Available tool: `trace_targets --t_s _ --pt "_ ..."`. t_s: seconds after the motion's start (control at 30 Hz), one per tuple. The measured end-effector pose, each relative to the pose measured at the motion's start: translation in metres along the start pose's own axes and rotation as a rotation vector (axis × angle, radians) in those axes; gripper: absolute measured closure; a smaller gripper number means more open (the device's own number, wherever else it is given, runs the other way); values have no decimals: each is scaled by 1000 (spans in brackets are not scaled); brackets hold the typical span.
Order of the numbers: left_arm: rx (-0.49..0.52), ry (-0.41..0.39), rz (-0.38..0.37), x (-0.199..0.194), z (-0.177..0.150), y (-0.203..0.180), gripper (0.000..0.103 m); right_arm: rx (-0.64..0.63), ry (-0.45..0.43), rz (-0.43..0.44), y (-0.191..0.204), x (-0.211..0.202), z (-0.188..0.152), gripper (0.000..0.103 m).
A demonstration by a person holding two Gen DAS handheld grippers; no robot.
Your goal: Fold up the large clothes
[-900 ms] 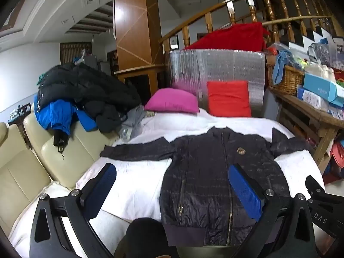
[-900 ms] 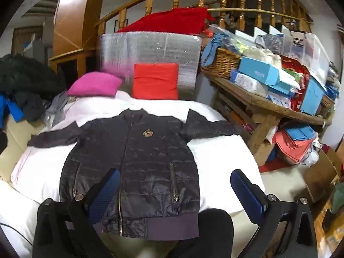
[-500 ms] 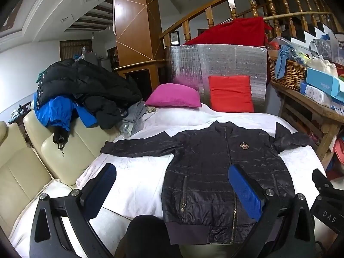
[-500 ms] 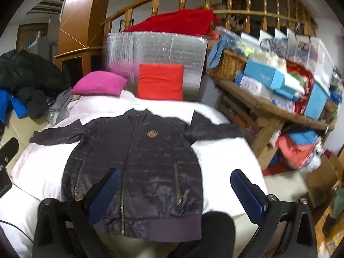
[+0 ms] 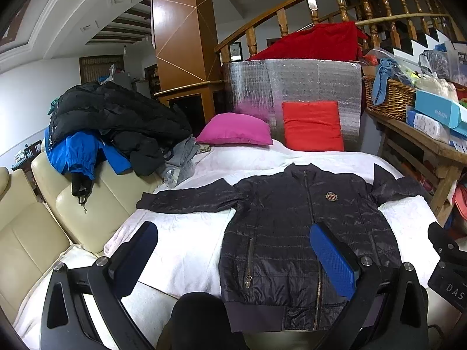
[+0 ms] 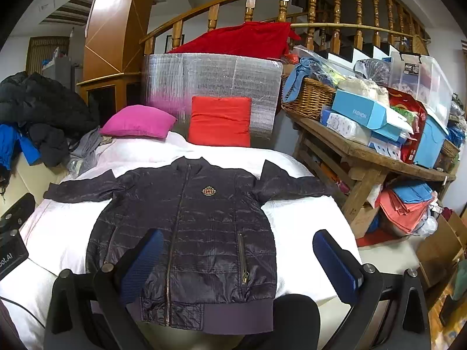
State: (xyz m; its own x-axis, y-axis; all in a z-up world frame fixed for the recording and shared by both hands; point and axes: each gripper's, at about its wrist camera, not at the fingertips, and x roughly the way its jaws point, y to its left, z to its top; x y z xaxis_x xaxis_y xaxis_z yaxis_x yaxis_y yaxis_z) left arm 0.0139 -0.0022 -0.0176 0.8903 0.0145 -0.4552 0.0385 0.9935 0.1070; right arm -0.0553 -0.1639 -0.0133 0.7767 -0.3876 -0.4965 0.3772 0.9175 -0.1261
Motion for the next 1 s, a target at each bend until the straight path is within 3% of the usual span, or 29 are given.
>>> trace_targets --t_s 1.0 --pt "-6 10 36 7 -1 7 0 -3 -5 14 -2 -3 -1 0"
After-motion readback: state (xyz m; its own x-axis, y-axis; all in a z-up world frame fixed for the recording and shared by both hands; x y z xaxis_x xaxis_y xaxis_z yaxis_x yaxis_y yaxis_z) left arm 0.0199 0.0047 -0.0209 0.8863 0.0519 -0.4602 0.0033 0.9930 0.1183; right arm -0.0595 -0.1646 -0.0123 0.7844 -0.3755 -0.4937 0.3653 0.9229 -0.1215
